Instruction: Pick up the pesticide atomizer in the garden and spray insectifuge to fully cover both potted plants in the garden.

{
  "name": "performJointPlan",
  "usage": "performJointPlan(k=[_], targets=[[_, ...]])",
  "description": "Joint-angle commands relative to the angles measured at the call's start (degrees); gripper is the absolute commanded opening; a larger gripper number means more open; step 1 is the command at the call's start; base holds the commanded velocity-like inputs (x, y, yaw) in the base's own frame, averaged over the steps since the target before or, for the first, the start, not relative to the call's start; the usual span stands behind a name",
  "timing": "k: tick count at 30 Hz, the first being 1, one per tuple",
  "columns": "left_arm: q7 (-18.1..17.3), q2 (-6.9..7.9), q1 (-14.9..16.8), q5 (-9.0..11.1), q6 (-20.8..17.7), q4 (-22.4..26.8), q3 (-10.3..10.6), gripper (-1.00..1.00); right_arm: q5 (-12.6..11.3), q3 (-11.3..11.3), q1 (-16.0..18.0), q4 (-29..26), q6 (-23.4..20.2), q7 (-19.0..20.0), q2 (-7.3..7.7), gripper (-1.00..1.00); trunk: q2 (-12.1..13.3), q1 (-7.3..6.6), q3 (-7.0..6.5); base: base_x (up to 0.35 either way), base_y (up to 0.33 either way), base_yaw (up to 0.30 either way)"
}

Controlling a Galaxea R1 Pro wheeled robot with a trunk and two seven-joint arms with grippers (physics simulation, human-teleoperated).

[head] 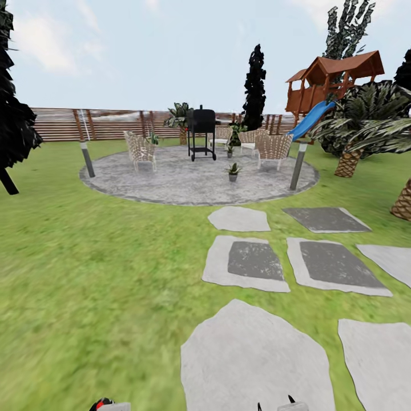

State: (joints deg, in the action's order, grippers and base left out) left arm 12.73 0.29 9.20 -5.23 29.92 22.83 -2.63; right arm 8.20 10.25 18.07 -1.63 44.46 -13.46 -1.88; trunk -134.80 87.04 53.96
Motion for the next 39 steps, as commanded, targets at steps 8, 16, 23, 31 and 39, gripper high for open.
performJointPlan(k=[8,16,23,31,39], targets=[[0.28,-0.02,0.03,-0.57,0.14,-0.07,-0.18,-1.0,0.59,0.12,0.03,0.05,0.01,-0.6,-0.06,1.0,-0.02,0.02,0.05,0.327,-0.117,0.0],[0.28,-0.02,0.03,-0.58,0.14,-0.07,-0.18,-1.0,0.59,0.12,0.03,0.05,0.01,-0.6,-0.06,1.0,-0.02,0.02,0.05,0.327,-0.117,0.0],[0.28,-0.02,0.03,-0.62,0.14,-0.07,-0.11,-1.0,0.59,0.12,0.03,0.05,0.01,-0.6,-0.06,1.0,-0.02,0.02,0.05,0.327,-0.117,0.0],[0.28,-0.02,0.03,-0.66,0.14,-0.07,-0.1,-1.0,0.59,0.12,0.03,0.05,0.01,-0.6,-0.06,1.0,-0.02,0.02,0.05,0.327,-0.117,0.0],[0.28,-0.02,0.03,-0.62,0.14,-0.07,-0.1,-1.0,0.59,0.12,0.03,0.05,0.01,-0.6,-0.06,1.0,-0.02,0.02,0.05,0.327,-0.117,0.0]])
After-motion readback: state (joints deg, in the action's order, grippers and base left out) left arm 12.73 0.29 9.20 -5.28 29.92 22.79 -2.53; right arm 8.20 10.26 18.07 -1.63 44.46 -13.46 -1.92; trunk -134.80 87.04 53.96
